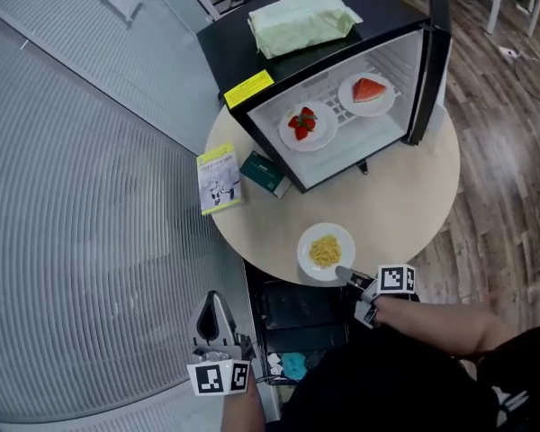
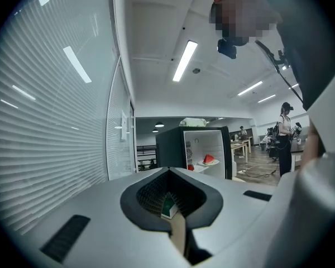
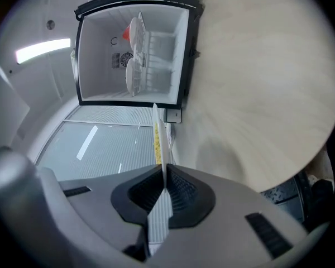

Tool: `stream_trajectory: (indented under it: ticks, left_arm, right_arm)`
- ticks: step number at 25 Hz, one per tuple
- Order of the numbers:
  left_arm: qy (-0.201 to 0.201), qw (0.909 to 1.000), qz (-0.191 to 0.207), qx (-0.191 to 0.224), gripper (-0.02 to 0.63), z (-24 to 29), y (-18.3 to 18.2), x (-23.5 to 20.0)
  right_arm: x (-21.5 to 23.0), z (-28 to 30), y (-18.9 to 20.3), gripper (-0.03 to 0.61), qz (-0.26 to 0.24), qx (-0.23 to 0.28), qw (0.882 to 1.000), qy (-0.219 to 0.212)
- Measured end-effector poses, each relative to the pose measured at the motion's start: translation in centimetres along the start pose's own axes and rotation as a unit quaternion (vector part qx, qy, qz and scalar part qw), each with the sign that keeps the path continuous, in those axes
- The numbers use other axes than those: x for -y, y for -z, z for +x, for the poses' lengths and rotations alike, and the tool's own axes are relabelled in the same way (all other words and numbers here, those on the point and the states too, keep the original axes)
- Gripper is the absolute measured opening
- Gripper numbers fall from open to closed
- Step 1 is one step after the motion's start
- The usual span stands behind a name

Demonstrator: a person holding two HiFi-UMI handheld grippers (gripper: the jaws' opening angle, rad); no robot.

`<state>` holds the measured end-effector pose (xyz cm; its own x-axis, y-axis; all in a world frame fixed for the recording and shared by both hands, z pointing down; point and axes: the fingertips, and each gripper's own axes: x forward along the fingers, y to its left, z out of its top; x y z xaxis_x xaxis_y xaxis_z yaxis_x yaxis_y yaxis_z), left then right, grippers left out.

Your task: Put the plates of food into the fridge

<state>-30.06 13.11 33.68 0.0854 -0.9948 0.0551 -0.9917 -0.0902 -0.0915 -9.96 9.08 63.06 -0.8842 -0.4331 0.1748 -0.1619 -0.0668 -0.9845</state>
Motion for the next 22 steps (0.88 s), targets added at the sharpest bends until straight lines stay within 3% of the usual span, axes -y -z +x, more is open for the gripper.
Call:
stream_trajectory:
  ticks: [8, 22]
  left_arm:
    - [-0.006, 0.9997, -0.019, 0.014, 0.005, 2.0, -0.1, 2.0]
    - [-0.024, 0.9991, -0.018, 0.032, 0.005, 6.7, -2.1, 5.3]
  right_arm:
    - [-3.4, -1.3, -4.8, 0.018, -0.033, 0.004, 0.999, -0.042]
    - [-5.9, -1.8, -12.7, 0.018, -0.056, 0.0, 0.997, -0.047]
